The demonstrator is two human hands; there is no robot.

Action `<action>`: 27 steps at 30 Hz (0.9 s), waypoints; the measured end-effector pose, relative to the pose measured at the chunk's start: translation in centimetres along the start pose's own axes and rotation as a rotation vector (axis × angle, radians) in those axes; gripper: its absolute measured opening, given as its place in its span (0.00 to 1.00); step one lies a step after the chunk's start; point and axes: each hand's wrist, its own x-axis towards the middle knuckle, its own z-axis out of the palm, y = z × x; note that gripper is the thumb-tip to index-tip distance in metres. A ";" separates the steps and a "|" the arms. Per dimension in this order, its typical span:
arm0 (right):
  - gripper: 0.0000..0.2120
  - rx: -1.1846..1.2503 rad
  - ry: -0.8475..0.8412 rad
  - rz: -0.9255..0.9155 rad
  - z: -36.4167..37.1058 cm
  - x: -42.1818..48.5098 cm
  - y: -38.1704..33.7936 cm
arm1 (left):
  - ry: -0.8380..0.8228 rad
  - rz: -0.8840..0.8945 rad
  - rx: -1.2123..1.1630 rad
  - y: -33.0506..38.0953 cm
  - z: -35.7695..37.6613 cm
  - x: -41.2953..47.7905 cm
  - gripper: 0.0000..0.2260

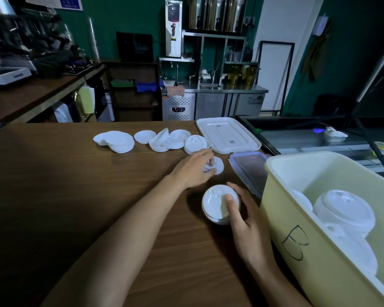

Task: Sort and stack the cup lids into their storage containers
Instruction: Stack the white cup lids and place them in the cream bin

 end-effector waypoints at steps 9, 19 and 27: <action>0.11 0.145 0.059 0.049 -0.2 0.1 -0.5 | 0.279 -0.228 -0.339 0.8 -3.1 -7.4 0.13; 0.17 0.205 -0.089 -0.020 -0.3 -0.2 -1.1 | 0.507 -0.166 -0.562 8.2 -1.8 -14.5 0.21; 0.14 0.319 -0.116 0.018 0.1 -0.2 -1.2 | 0.505 -0.124 -0.661 7.7 -1.5 -15.1 0.08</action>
